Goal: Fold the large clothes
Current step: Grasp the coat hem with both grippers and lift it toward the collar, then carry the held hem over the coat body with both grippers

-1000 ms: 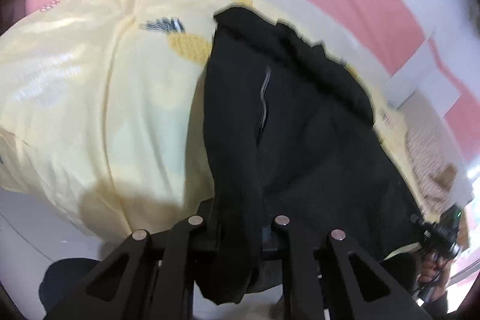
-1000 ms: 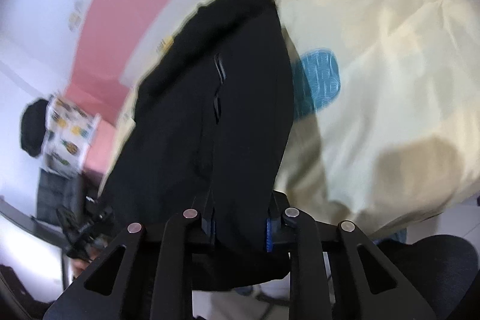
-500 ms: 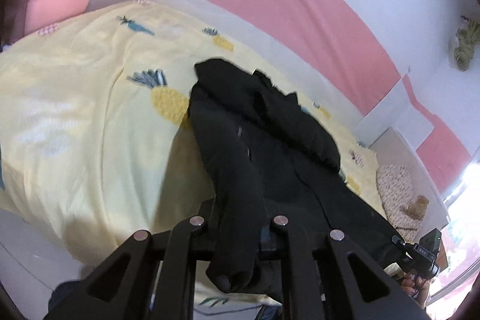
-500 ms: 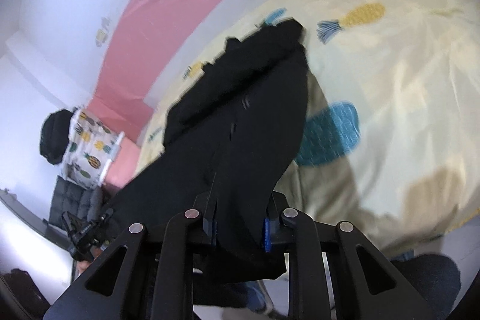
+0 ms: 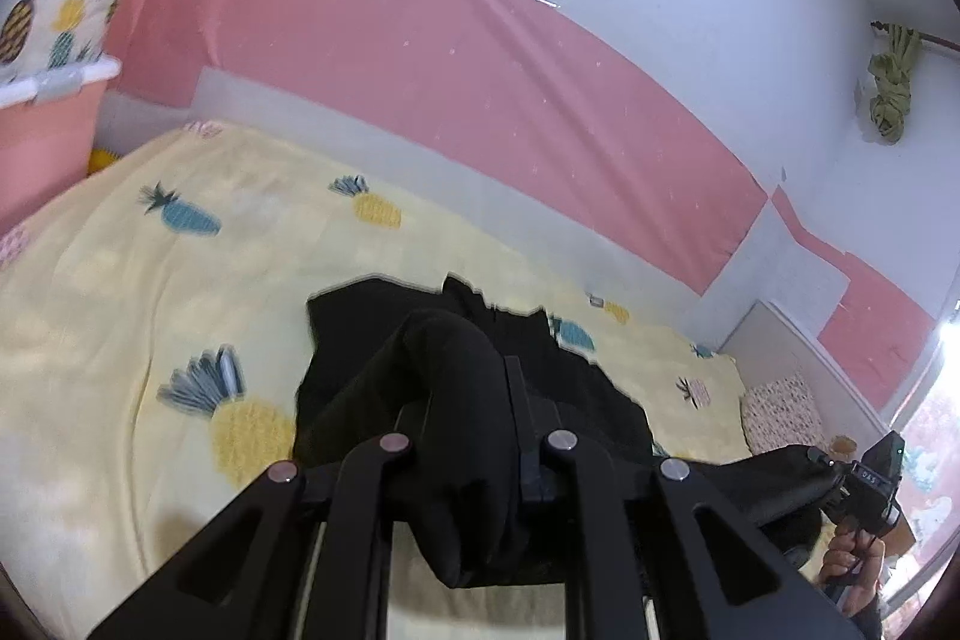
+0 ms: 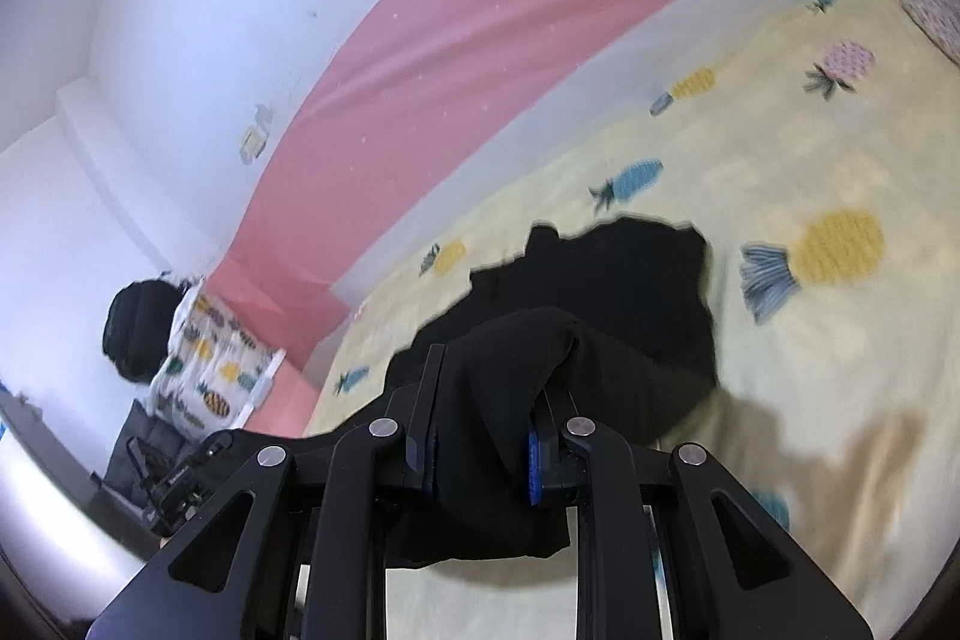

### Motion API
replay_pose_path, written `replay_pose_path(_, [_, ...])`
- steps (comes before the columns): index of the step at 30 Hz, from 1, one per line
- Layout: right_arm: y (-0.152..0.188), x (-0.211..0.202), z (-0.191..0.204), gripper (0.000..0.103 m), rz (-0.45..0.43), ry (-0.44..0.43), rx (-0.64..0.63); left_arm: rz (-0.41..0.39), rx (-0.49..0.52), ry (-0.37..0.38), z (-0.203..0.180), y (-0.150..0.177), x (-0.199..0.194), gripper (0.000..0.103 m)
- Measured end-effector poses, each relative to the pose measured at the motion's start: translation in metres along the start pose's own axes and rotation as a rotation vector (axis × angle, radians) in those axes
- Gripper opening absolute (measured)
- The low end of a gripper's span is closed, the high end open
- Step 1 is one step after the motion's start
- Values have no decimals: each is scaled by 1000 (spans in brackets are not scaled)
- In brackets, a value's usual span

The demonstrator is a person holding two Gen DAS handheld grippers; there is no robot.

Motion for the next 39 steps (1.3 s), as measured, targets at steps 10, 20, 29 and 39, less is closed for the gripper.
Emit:
replay_pose_path(10, [-79,107,-39,21,19,66,-4,-7,38,-56,-23,-71,124,15])
replay_pose_path(20, [-98,213,-147,22,95,227,109,113,61,-218,-6,-75,277,15])
replay_pose_path(29, [-69,271,-231,27,180,296,233,243,102,-330,18,-21,376,19])
replay_pose_path(39, [-95,246,-198,66,87,141,231,306,-45,-181,17,-45,359,43])
Point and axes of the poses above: each gripper's, at about its wrist camera, not at the fingertips, and x roughly the way its jaws point, z to its left, y to its underside, the point moved 8 cm from there along x, roughly the way its jaws point, and after that the axes turned 13 degrees about -y, right-handed, at the moved point
